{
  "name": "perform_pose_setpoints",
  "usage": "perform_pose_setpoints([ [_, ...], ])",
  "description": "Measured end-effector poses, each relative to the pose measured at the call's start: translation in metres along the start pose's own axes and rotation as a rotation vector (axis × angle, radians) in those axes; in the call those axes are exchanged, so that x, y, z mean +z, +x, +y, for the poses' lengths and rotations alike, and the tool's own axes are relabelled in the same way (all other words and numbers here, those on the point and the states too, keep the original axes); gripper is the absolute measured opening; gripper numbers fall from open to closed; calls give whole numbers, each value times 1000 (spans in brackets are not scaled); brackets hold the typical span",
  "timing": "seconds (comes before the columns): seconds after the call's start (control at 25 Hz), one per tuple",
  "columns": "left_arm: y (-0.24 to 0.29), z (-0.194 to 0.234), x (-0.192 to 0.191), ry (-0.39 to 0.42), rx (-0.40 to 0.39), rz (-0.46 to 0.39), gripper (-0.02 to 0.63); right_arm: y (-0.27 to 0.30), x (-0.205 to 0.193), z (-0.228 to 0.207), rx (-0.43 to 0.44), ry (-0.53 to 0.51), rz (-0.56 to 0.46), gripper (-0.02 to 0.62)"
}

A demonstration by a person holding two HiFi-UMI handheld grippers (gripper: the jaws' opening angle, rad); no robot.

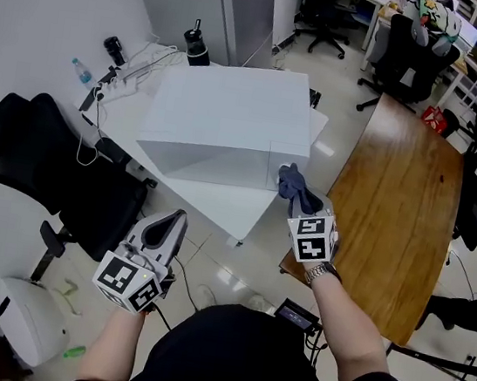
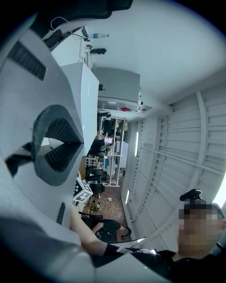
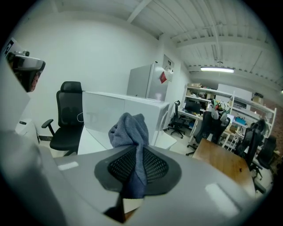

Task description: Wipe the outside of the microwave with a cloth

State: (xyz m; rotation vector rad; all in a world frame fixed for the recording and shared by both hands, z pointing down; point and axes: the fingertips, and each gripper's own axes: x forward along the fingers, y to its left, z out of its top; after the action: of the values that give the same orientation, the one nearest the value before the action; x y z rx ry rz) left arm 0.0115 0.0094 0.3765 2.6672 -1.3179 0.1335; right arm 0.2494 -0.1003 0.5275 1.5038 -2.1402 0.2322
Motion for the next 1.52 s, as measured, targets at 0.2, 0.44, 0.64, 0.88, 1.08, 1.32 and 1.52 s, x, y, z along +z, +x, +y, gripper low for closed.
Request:
perform_pose_setpoints([
  [0.2,1,-13,-3,-2,-3,4,5,-19,9,1,20,8,-36,48],
  [0.44,3,-30,-7,1,-17,2,5,-45,23,7,54,17,-93,48],
  [0.64,5,-39,-7,1,-24,-3,5,-66,44,18,100,10,-150,48],
  [0.88,5,-40,-1,8,-29,-19,5,-95,84,49,257,-9,-250,48],
  [1.08,3,-41,6,8,-87,-31,48,-121,114,89,487,-60,-337,48],
  [1.32,-8,-47,13,1,-171,-41,223,-159,143,139,802,-152,-441,48],
  [1.52,-18,-52,18,4,-255,-51,322,-182,148,167,1051,-229,-464,48],
])
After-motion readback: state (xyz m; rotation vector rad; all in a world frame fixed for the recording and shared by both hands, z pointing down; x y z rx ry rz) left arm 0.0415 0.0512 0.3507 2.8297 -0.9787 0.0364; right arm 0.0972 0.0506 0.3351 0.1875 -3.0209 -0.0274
